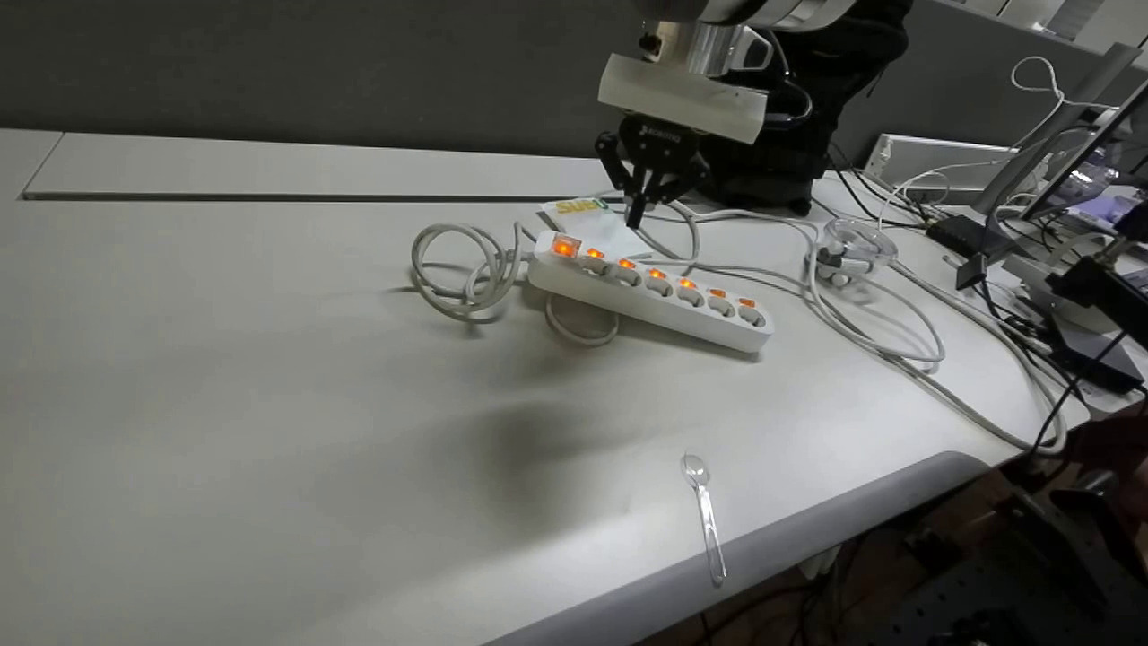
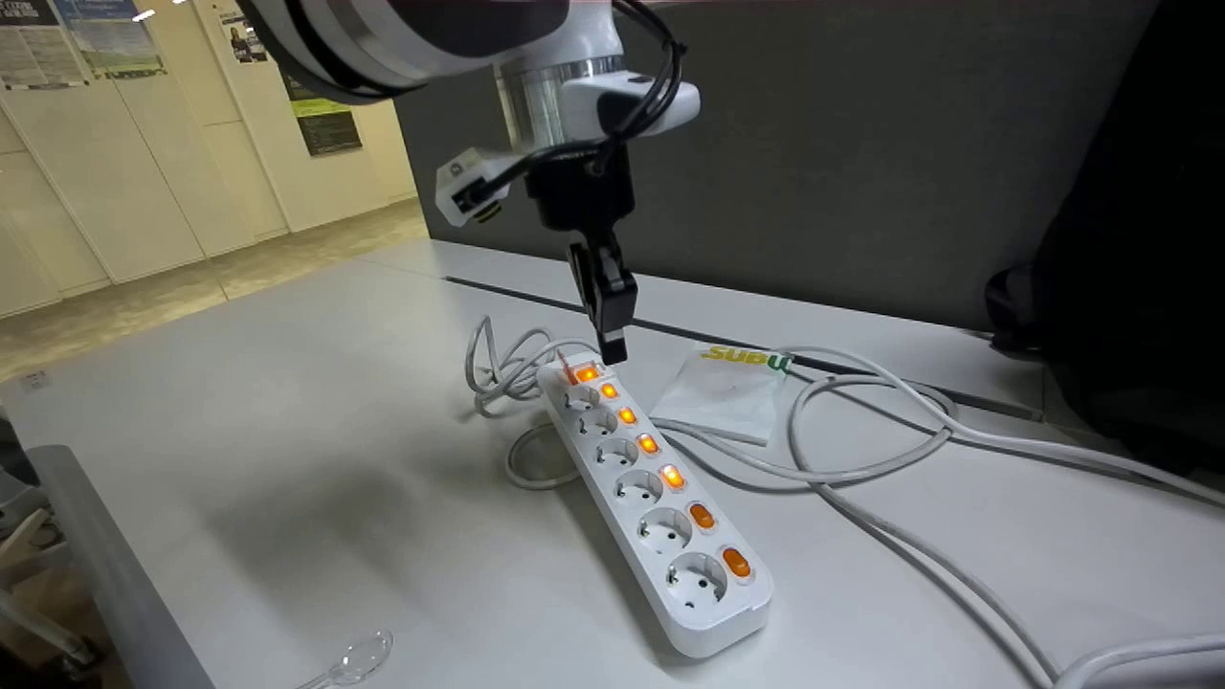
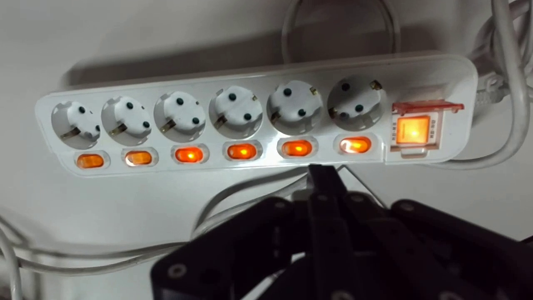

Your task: Turn off the second last switch to the left

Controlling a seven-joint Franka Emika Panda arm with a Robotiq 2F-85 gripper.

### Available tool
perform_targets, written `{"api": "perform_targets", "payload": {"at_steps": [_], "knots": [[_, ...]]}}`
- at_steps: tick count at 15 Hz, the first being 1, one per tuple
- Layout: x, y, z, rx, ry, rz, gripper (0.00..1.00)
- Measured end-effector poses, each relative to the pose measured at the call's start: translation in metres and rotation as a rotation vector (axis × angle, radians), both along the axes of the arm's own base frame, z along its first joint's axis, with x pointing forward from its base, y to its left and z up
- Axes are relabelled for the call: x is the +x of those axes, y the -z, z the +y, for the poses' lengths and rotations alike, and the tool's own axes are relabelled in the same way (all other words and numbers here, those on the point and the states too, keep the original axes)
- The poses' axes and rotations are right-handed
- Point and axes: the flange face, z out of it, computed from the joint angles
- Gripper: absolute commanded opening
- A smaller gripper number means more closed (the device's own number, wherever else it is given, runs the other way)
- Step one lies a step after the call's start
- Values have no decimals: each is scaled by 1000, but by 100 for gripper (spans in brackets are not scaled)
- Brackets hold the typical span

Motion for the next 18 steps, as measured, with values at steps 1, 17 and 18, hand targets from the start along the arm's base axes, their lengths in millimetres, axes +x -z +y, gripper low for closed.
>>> {"api": "perform_targets", "payload": {"at_steps": [1, 17, 18], "knots": [[0, 3, -1, 4, 12, 3, 0], [18, 33, 7, 58, 91, -21, 0], [20, 34, 8, 58, 89, -23, 0]]}}
